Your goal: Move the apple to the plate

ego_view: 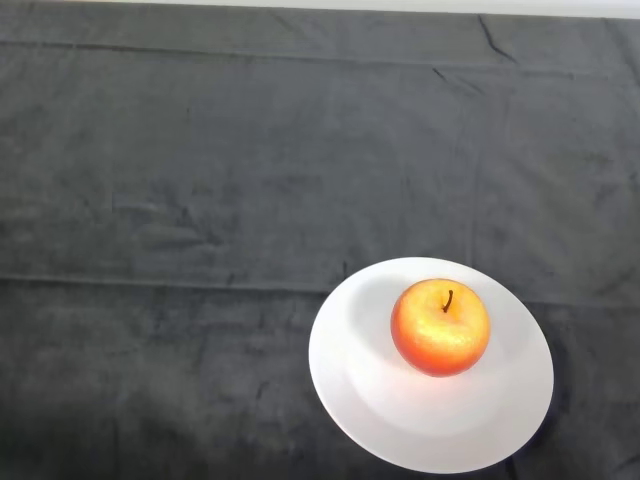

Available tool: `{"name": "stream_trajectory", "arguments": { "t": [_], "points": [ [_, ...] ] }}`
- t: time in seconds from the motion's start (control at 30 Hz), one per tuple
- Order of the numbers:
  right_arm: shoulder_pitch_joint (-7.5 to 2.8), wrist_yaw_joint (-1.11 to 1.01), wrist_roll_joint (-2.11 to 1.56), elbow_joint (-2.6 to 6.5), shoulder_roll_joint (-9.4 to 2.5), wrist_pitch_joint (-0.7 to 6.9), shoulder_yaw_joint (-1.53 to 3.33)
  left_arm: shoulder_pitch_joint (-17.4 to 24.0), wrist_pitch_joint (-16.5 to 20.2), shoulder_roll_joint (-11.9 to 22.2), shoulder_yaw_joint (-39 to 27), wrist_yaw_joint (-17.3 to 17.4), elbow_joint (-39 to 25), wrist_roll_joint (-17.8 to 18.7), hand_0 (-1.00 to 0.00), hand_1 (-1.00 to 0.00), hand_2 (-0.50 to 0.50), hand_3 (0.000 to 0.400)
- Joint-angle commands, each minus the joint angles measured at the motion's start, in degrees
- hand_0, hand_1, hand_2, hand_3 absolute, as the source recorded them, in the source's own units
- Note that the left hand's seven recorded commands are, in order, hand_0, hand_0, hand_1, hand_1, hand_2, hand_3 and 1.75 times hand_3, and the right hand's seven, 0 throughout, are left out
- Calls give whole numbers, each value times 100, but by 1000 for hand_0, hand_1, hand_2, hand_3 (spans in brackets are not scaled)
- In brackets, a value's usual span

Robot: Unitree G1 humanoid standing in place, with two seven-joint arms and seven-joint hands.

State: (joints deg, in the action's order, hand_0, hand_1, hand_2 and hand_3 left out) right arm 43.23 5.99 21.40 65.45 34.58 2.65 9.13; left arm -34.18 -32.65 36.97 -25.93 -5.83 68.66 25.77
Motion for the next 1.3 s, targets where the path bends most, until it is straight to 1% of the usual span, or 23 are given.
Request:
{"name": "stream_trajectory", "arguments": {
  "t": [0.03, 0.8, 1.3],
  "points": [
    [-138, -8, -31, 171, 12, -16, -41, 288, 98, 334, -119, -58, -72, -57, 0, 0, 0, 0],
    [-143, -8, -33, 162, 13, -14, -42, 343, 191, 279, -223, -113, -208, -266, 0, 0, 0, 0],
    [-146, -9, -34, 156, 13, -11, -42, 307, 175, 241, -278, -161, -240, -391, 0, 0, 0, 0]
  ]
}}
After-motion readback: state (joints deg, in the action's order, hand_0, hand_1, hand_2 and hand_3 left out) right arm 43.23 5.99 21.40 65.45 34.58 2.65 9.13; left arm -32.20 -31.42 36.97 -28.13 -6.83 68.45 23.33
